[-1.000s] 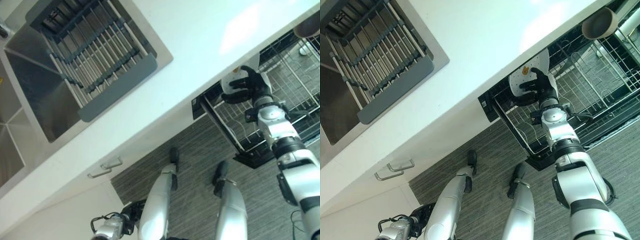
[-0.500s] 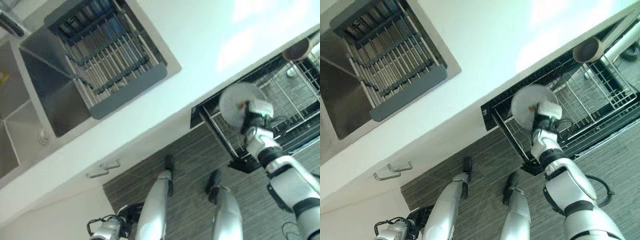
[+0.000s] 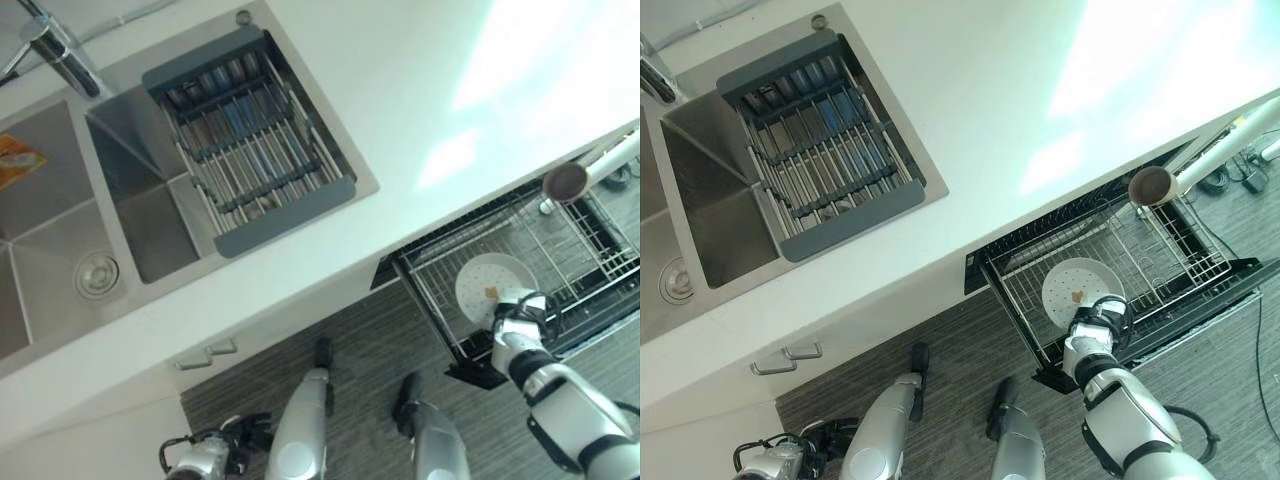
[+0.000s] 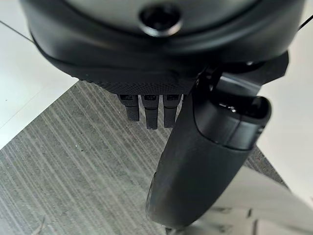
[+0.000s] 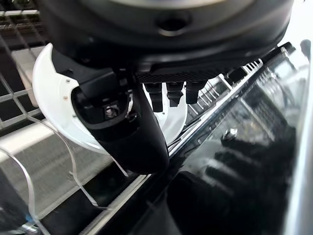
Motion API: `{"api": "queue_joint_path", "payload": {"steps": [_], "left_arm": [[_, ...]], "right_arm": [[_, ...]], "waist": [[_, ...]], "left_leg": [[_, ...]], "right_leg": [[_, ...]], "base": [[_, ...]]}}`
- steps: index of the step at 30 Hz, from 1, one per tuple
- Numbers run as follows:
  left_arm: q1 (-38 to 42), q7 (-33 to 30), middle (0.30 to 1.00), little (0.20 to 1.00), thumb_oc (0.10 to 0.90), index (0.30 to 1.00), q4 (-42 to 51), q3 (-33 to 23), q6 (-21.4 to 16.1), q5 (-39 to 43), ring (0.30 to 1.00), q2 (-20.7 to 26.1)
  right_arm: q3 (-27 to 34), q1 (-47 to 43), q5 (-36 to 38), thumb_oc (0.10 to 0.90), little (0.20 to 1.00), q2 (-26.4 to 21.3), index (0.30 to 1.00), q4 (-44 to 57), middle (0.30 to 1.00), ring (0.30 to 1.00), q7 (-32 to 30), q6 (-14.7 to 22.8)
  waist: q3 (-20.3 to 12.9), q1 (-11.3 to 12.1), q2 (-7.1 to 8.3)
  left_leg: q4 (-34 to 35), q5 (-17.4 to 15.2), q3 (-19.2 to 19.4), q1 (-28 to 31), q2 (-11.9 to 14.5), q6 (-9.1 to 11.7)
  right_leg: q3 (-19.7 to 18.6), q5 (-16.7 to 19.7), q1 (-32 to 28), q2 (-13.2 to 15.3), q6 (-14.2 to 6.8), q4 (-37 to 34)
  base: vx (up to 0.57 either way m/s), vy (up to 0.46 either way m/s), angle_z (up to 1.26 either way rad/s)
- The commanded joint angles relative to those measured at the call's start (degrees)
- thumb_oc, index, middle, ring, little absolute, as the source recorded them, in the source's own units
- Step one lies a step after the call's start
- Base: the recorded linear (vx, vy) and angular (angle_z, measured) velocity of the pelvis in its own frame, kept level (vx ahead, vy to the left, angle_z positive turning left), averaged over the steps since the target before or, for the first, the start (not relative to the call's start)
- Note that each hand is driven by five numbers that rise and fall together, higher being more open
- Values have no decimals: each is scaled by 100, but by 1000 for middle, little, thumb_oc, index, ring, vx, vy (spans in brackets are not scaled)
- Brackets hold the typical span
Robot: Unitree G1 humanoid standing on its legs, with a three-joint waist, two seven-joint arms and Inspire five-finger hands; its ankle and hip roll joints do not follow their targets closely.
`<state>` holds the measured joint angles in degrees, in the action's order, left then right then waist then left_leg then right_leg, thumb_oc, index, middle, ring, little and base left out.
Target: Place the dishes in the dishwasher.
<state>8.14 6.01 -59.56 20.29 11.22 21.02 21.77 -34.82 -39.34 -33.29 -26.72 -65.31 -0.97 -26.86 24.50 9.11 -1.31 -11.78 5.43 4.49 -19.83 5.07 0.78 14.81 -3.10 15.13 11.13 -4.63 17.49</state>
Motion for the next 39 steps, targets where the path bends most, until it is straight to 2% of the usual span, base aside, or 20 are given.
{"api": "queue_joint_path", "payload": {"steps": [1,6,8,10,12,15,18,22,23,24,25,26,29,31,34,36,37,39], "left_arm": [[377,-11,900,900,800,900,110,-269,-44,-94,900,2],[220,-70,900,900,800,900,211,-453,27,15,900,37],[123,-136,900,900,800,900,269,-569,84,74,900,19],[50,-151,900,900,800,900,284,-649,109,80,900,-9],[-47,-175,900,900,800,900,231,-779,106,117,900,-80],[-136,-203,900,900,800,900,128,-892,42,136,900,-213],[-225,-167,900,900,800,900,38,-943,-71,130,900,-284],[-381,-120,900,900,800,900,-39,-1066,-203,93,900,-389],[-444,-111,900,900,800,900,-38,-1101,-247,100,900,-421],[-480,-95,900,900,800,900,-40,-1145,-265,92,900,-437],[-492,-98,900,900,800,900,-46,-1154,-276,95,900,-446],[-527,-97,900,900,800,900,-74,-1187,-315,99,900,-478],[-621,-78,900,900,800,900,-150,-1300,-375,43,900,-553],[-655,-86,900,900,800,900,-170,-1324,-384,40,900,-575],[-814,-83,900,900,800,900,-227,-1466,-414,-43,900,-647],[-949,-64,900,900,800,900,-265,-1589,-452,-119,900,-699],[-996,-57,900,900,800,900,-274,-1642,-464,-149,900,-713],[-962,-48,900,900,800,900,-322,-1666,-452,-132,900,-695]], "right_arm": [[70,-1,1350,800,900,-395,900,167,900,900,-955,717],[508,184,2871,800,900,-680,900,1452,900,900,-1742,1240],[985,391,3474,800,900,-836,900,2133,900,900,-2106,1675],[1337,552,3640,800,900,-910,900,2617,900,900,-2310,1853],[1855,805,3833,800,900,-980,900,3406,900,900,-2741,2192],[2333,1011,3821,800,900,-928,900,4156,900,900,-3236,2458],[2555,1131,3764,800,900,-899,900,4538,900,900,-3519,2641],[2899,1327,3680,800,900,-836,900,5175,900,900,-3847,3067],[3010,1404,3706,800,900,-808,900,5464,900,900,-3886,3340],[3094,1462,3699,800,900,-791,900,5687,900,900,-3985,3768],[3126,1484,3696,800,900,-772,900,5792,900,900,-3984,3815],[3239,1569,3448,800,900,-711,900,6101,900,900,-4242,4290],[3622,1853,3058,800,900,-748,900,6767,900,900,-4771,4710],[3760,1979,3018,800,900,-770,900,6915,900,900,-5012,4813],[4419,2622,2942,800,900,-803,900,6975,900,900,-5896,5033],[5035,3160,3159,800,900,-711,900,6718,900,900,-6233,5207],[5366,3490,2901,800,900,-627,900,6490,900,900,-6543,5265],[5788,3809,2896,800,900,-593,900,6105,900,900,-6923,5255]], "waist": [[529,-144,-182],[529,-290,-101],[529,-399,-64],[529,-465,-55],[529,-591,-58],[529,-701,-84],[529,-752,-105],[529,-822,-112],[529,-847,-107],[529,-871,-99],[529,-877,-95],[528,-904,-84],[482,-988,-50],[457,-1017,-33],[358,-1155,52],[284,-1313,115],[259,-1410,151],[210,-1540,207]], "left_leg": [[-541,-1120,63,172,88,-152],[-541,-1188,130,361,153,-114],[-541,-1217,152,424,177,-100],[-541,-1232,181,470,206,-94],[-541,-1259,225,535,227,-91],[-541,-1286,256,574,222,-94],[-541,-1305,270,614,211,-94],[-541,-1338,286,713,189,-99],[-541,-1350,304,750,189,-105],[-541,-1358,320,779,191,-109],[-541,-1362,326,792,193,-110],[-541,-1377,348,831,199,-115],[-541,-1452,418,929,195,-132],[-541,-1478,449,965,193,-140],[-541,-1583,556,1127,190,-169],[-541,-1639,651,1244,228,-182],[-541,-1664,724,1315,266,-189],[-541,-1692,817,1393,311,-184]], "right_leg": [[-139,-349,-317,-68,-21,-30],[-215,-413,-481,-118,-21,-30],[-278,-451,-532,-157,-14,-30],[-305,-470,-567,-170,-10,-30],[-367,-512,-614,-197,10,-30],[-435,-558,-630,-215,41,-30],[-471,-585,-651,-220,61,-30],[-531,-623,-718,-205,92,-30],[-540,-630,-737,-199,99,-30],[-550,-634,-751,-197,102,-30],[-552,-636,-758,-195,102,-30],[-554,-639,-777,-191,101,-30],[-571,-655,-804,-170,85,-30],[-583,-658,-810,-162,82,-30],[-631,-674,-855,-127,55,-30],[-655,-671,-881,-111,37,-30],[-660,-670,-907,-110,30,-30],[-708,-665,-922,-120,14,-30]], "base": [[0,0,0],[8,22,-11],[17,57,-16],[28,62,-10],[51,102,-20],[45,90,-13],[41,61,-19],[57,48,-7],[55,40,-7],[44,34,-10],[38,30,-11],[38,30,-8],[27,31,-8],[38,14,-4],[60,-1,-17],[65,-24,-31],[66,-37,-31],[40,-43,-39]]}}
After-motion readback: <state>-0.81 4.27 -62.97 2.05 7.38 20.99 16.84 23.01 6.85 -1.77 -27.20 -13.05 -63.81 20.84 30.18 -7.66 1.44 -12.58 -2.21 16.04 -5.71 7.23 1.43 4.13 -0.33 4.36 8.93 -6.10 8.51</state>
